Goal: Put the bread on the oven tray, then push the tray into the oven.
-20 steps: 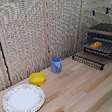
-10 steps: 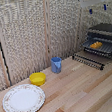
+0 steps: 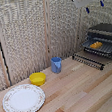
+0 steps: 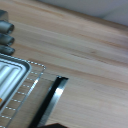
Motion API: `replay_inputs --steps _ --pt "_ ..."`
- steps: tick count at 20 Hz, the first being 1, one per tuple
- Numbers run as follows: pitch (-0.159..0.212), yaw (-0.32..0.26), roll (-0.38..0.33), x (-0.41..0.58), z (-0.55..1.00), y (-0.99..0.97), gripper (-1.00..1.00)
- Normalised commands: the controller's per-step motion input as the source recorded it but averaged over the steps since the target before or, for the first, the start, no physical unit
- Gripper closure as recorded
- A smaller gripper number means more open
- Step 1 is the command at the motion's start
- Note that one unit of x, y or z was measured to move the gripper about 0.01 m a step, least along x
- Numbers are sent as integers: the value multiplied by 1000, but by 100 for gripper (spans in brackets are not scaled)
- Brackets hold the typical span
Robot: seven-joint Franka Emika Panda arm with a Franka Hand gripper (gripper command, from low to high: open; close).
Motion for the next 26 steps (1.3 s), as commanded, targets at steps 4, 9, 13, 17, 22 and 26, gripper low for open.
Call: replay_inputs --steps 4,9,13,17,22,26 --pt "116 231 -329 -111 -139 0 -100" --pt "137 242 -297 -102 -91 0 -100" --pt "151 262 -260 -95 -79 0 -100" --pt "166 285 -209 -57 -93 0 -100" --pt "196 294 -163 -16 -165 3 -100" --pt "194 269 -204 -4 -334 0 -100"
